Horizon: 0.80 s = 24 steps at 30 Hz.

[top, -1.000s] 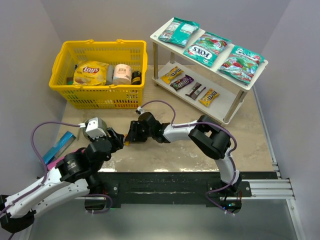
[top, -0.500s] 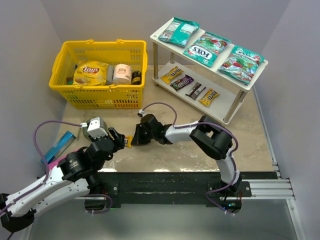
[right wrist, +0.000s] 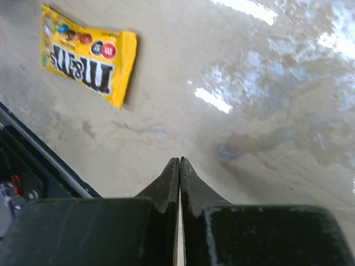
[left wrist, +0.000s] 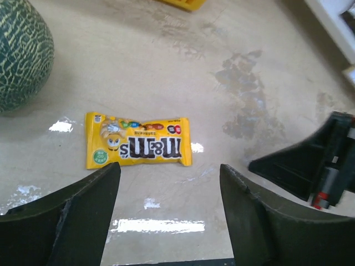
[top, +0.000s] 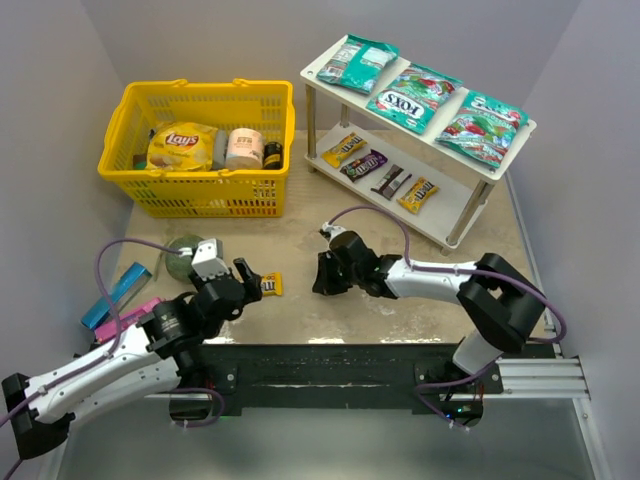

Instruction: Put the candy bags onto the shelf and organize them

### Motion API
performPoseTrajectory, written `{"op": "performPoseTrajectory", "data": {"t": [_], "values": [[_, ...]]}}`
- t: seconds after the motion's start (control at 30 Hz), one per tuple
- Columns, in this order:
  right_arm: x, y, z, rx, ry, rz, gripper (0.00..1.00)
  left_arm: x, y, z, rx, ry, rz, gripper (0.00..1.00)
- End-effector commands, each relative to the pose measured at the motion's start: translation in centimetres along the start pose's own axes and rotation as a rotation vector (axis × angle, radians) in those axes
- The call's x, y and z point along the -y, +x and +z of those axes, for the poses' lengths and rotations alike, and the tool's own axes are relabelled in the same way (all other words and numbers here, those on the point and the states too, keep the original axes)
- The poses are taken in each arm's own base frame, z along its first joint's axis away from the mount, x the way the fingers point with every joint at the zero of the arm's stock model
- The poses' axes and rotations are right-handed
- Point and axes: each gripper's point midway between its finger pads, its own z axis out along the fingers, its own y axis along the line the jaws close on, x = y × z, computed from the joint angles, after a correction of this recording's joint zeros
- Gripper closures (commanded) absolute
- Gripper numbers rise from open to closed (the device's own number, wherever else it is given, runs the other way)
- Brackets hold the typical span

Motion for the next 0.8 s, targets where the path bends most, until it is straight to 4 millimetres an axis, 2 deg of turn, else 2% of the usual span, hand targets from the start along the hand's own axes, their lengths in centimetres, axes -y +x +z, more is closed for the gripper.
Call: {"op": "performPoseTrajectory", "data": {"t": [0.0,0.1,0.17,0.23,0.27,0.43,0.53,0.6,0.73,0.77], "values": [[0.5,-0.2,-1.4,0.008,0.013,-0.094,0.74,-0.6,1.1,1.0,-0.001,-0.049,-0.047,0.20],[-1.0,-0.8,-0.5,0.010,-0.045,-0.082,0.53,-0.8,1.5,1.3,-0.006,-0.061,-0.051,0.19],[-2.5,-1.4,0.2,0.008,-0.106,-0.066,0.48,-1.0,1.5,1.6,-0.014,-0.071,-0.050,0.18],[-2.6,-1.0,1.6,-0.018,-0.116,-0.041,0.47,-1.4,1.6,2.1,-0.032,-0.085,-0.056,0.18],[-3.7,-1.5,1.9,-0.013,-0.158,-0.023,0.47,-1.5,1.7,2.3,-0.047,-0.089,-0.040,0.18],[-5.2,-1.1,4.9,-0.047,-0.205,0.039,0.48,-1.5,2.3,4.0,-0.093,-0.060,-0.053,0.19],[-6.6,-1.0,6.1,-0.065,-0.241,0.073,0.53,-1.5,2.8,4.7,-0.110,-0.067,-0.044,0.18],[-6.5,-0.3,7.1,-0.085,-0.241,0.088,0.58,-1.5,2.9,4.9,-0.118,-0.068,-0.034,0.18],[-6.3,-0.2,7.5,-0.087,-0.235,0.098,0.66,-2.0,3.1,5.6,-0.133,-0.088,-0.029,0.18],[-6.2,-0.1,7.5,-0.089,-0.229,0.096,0.71,-2.2,3.2,5.7,-0.136,-0.090,-0.023,0.18]]}}
